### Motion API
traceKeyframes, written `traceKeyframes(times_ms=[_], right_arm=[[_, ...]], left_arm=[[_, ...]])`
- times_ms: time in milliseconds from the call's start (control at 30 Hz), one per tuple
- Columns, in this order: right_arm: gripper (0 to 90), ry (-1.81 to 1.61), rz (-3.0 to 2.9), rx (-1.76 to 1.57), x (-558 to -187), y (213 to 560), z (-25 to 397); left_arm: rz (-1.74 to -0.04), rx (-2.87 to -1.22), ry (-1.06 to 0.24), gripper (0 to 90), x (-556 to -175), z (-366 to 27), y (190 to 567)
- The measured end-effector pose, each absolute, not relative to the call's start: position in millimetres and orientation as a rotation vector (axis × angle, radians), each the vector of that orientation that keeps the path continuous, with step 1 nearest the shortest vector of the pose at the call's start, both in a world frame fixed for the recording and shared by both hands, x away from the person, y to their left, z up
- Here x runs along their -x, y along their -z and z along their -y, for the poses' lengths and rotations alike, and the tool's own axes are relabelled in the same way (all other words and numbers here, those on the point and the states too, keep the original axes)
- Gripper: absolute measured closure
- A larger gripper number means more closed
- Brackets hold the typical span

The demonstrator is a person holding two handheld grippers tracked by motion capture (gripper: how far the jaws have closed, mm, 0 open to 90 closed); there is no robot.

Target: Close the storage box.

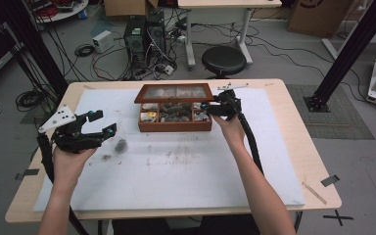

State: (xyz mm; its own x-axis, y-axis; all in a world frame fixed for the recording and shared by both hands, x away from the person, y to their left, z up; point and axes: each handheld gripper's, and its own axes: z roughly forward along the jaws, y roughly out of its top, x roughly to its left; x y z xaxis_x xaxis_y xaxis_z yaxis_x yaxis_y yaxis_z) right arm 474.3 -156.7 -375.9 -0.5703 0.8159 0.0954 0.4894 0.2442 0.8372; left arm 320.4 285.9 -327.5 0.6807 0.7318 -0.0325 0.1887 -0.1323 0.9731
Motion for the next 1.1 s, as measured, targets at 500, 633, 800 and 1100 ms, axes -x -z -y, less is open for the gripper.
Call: traceKeyframes(times_ms=[500, 633, 800, 1100], right_arm=[[39.6, -1.244, -2.179, -1.208, -468, 395, 157], [40.4, -1.241, -2.182, -1.205, -466, 400, 157], [41.1, -1.229, -2.19, -1.208, -464, 406, 157], [42.4, -1.209, -2.205, -1.213, -461, 413, 156]], left_arm=[[-0.759, -1.685, -0.548, 26.0, -322, -284, 330], [-0.76, -1.688, -0.545, 26.0, -322, -284, 331], [-0.766, -1.689, -0.541, 26.0, -323, -284, 332], [-0.768, -1.699, -0.531, 26.0, -324, -284, 334]])
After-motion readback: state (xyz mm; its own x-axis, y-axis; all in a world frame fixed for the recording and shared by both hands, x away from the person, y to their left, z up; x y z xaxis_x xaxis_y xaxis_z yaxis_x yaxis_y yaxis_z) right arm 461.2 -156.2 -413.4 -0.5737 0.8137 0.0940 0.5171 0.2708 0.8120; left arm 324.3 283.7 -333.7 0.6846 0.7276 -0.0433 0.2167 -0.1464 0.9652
